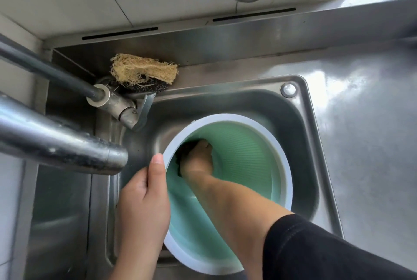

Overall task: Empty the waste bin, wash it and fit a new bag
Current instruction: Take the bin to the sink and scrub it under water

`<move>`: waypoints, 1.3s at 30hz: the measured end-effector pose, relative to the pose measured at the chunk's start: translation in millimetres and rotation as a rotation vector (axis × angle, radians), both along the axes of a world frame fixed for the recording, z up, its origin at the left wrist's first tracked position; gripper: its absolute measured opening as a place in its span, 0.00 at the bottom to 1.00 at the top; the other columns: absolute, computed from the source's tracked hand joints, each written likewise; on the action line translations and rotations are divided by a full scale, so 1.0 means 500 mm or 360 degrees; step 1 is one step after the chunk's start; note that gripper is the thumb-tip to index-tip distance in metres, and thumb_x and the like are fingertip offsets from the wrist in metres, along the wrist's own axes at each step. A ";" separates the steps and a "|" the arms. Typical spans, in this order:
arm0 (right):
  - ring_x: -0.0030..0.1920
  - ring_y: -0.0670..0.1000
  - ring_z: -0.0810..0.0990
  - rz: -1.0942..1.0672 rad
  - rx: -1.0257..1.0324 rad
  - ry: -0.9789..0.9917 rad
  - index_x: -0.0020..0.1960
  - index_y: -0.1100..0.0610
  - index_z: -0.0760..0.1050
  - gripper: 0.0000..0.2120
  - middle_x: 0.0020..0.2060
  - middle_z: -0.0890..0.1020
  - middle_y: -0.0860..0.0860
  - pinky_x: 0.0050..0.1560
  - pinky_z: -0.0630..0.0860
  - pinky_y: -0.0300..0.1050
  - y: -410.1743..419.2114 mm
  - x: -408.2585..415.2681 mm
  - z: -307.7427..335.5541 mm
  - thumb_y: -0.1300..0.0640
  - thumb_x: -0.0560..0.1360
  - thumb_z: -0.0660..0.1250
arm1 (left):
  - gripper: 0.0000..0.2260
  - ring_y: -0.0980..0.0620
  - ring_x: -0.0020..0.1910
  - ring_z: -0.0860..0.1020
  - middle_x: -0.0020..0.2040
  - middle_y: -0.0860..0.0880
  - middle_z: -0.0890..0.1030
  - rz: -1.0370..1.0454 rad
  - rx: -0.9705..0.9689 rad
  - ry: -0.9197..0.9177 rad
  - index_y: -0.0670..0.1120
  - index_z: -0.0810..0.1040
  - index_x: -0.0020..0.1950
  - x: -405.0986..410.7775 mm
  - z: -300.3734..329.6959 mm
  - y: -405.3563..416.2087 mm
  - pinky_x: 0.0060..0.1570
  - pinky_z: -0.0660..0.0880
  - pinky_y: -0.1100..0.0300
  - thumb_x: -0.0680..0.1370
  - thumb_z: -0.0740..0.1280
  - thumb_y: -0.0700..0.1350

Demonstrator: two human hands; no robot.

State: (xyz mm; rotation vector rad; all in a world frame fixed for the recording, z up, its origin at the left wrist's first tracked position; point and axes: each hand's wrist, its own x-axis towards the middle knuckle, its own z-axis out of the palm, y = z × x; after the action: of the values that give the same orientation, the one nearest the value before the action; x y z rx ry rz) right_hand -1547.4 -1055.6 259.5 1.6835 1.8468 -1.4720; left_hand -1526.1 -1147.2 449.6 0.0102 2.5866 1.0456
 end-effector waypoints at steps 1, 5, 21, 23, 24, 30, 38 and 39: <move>0.58 0.60 0.76 -0.0107 -0.0033 0.0029 0.62 0.55 0.64 0.19 0.61 0.71 0.56 0.57 0.76 0.55 -0.001 0.005 0.006 0.49 0.75 0.64 | 0.32 0.48 0.34 0.80 0.33 0.53 0.82 0.0014 0.0003 -0.0005 0.55 0.81 0.44 -0.002 -0.001 0.002 0.38 0.79 0.47 0.71 0.51 0.78; 0.55 0.63 0.73 0.0489 0.0392 0.0326 0.62 0.56 0.64 0.20 0.62 0.68 0.57 0.53 0.75 0.56 -0.020 0.040 0.013 0.50 0.74 0.64 | 0.30 0.46 0.35 0.81 0.32 0.54 0.82 0.0040 0.0053 -0.0018 0.55 0.82 0.44 -0.003 -0.007 -0.001 0.38 0.78 0.46 0.72 0.53 0.76; 0.42 0.57 0.85 -0.2246 -0.1048 0.0723 0.56 0.58 0.79 0.14 0.47 0.85 0.57 0.40 0.84 0.57 0.011 -0.003 0.088 0.63 0.75 0.60 | 0.21 0.54 0.36 0.81 0.35 0.65 0.82 0.0224 -0.0001 -0.0106 0.65 0.80 0.39 -0.003 -0.011 -0.026 0.34 0.75 0.57 0.73 0.53 0.74; 0.44 0.58 0.85 -0.2466 -0.1231 0.0911 0.57 0.58 0.81 0.16 0.47 0.86 0.56 0.42 0.83 0.59 0.030 0.001 0.115 0.62 0.77 0.57 | 0.23 0.49 0.36 0.82 0.35 0.60 0.83 0.0203 0.0008 -0.0088 0.62 0.81 0.41 0.000 -0.011 -0.022 0.37 0.79 0.51 0.73 0.53 0.74; 0.46 0.59 0.85 -0.2496 -0.1291 0.0999 0.56 0.57 0.82 0.16 0.48 0.86 0.56 0.46 0.83 0.59 0.036 0.004 0.128 0.62 0.77 0.57 | 0.23 0.47 0.37 0.82 0.35 0.59 0.83 0.0221 0.0040 -0.0100 0.62 0.81 0.40 -0.001 -0.011 -0.018 0.40 0.81 0.47 0.73 0.53 0.74; 0.20 0.48 0.69 -0.2227 -0.1388 0.1113 0.35 0.52 0.69 0.13 0.24 0.72 0.49 0.22 0.68 0.36 0.049 0.011 0.212 0.62 0.75 0.53 | 0.20 0.49 0.40 0.83 0.35 0.61 0.83 0.0291 0.0116 -0.0158 0.66 0.81 0.38 -0.010 -0.008 -0.001 0.47 0.82 0.44 0.71 0.55 0.74; 0.56 0.59 0.77 -0.0429 -0.0626 0.0752 0.55 0.48 0.67 0.16 0.59 0.74 0.57 0.58 0.78 0.57 -0.026 0.060 0.230 0.58 0.68 0.62 | 0.22 0.50 0.41 0.82 0.37 0.53 0.84 0.0278 0.0085 -0.0198 0.63 0.82 0.39 -0.012 -0.005 0.001 0.40 0.79 0.52 0.72 0.54 0.73; 0.57 0.58 0.76 -0.0235 -0.0528 0.0699 0.56 0.50 0.67 0.16 0.60 0.73 0.56 0.61 0.76 0.57 -0.024 0.069 0.219 0.58 0.69 0.63 | 0.24 0.49 0.42 0.82 0.39 0.53 0.84 0.0245 0.0076 -0.0193 0.58 0.82 0.40 -0.011 -0.006 0.002 0.43 0.80 0.50 0.72 0.54 0.73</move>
State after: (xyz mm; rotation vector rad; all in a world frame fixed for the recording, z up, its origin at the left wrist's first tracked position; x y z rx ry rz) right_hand -1513.0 -1067.8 368.9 1.4443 1.5611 -2.2130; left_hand -1531.7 -1146.0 446.8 -0.2362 2.4842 1.1250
